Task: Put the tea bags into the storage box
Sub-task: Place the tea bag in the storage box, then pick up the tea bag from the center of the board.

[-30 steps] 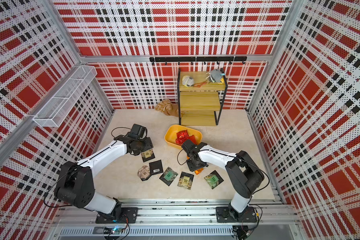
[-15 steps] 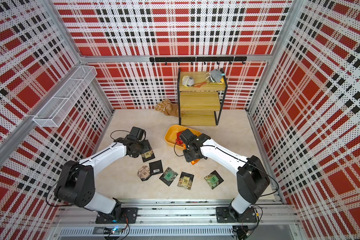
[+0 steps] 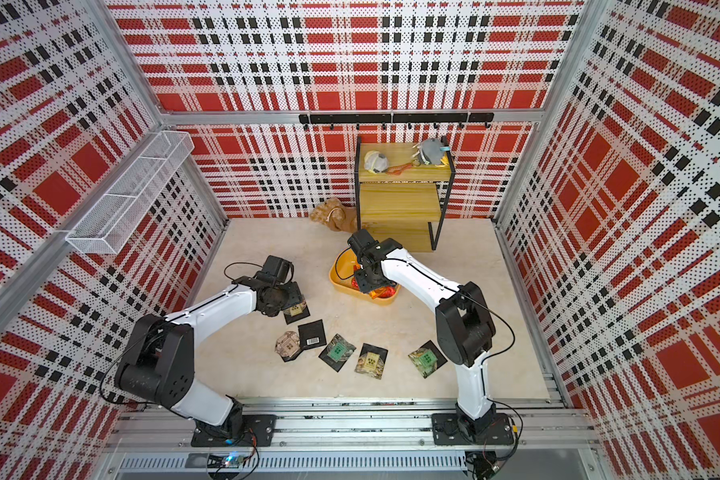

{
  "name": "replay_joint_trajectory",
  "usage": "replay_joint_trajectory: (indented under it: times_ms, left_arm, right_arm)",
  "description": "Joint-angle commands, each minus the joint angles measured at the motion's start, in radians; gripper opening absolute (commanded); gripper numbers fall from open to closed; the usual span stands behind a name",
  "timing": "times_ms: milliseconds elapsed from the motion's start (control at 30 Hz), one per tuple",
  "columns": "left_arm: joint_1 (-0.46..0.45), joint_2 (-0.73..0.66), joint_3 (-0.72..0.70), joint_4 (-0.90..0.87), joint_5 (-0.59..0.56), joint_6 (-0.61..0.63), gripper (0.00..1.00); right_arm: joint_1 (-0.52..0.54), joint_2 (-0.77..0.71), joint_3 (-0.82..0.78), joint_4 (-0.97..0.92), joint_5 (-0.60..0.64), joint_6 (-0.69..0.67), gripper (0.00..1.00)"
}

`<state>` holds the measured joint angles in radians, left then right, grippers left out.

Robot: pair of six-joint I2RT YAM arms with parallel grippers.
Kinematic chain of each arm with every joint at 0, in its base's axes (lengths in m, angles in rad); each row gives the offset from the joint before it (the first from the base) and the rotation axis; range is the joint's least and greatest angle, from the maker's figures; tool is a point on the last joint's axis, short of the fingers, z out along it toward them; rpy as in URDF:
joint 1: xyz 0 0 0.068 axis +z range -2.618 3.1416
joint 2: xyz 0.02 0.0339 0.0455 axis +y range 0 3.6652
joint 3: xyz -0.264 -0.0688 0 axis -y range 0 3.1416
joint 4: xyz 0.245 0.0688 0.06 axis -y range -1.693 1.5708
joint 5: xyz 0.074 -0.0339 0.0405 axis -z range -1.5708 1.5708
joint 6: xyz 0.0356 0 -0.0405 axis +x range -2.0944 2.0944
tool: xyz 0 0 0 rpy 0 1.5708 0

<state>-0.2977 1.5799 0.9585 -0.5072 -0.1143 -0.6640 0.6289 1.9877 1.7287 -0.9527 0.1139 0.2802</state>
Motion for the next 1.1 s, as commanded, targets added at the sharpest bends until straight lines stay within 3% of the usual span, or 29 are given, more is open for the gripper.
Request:
replay_joint_trajectory:
  times_ms: [0,300,500,867,1067]
  left_arm:
    - [0.006,0.028,-0.016,0.019,-0.012,0.015,0.70]
    - [0.007,0.003,-0.075,0.069,0.006,-0.023,0.69]
    - [0.005,-0.034,-0.140,0.077,0.047,-0.057,0.69]
    - [-0.113,-0.187,-0.198,-0.066,-0.048,-0.174,0.70]
    - [-0.115,-0.244,-0.251,-0.069,-0.057,-0.220,0.70]
  right_arm:
    - [-0.031,0.041,0.048,-0.023,-0.003,-0.041,0.48]
    - [-0.061,0.085,0.072,-0.013,0.002,-0.044,0.70]
    - [-0.061,-0.006,0.059,-0.010,0.060,-0.018,0.87]
    - [-0.061,-0.079,0.024,-0.051,0.073,-0.007,0.95]
    - [-0.063,-0.111,0.008,-0.061,0.073,-0.013,0.97]
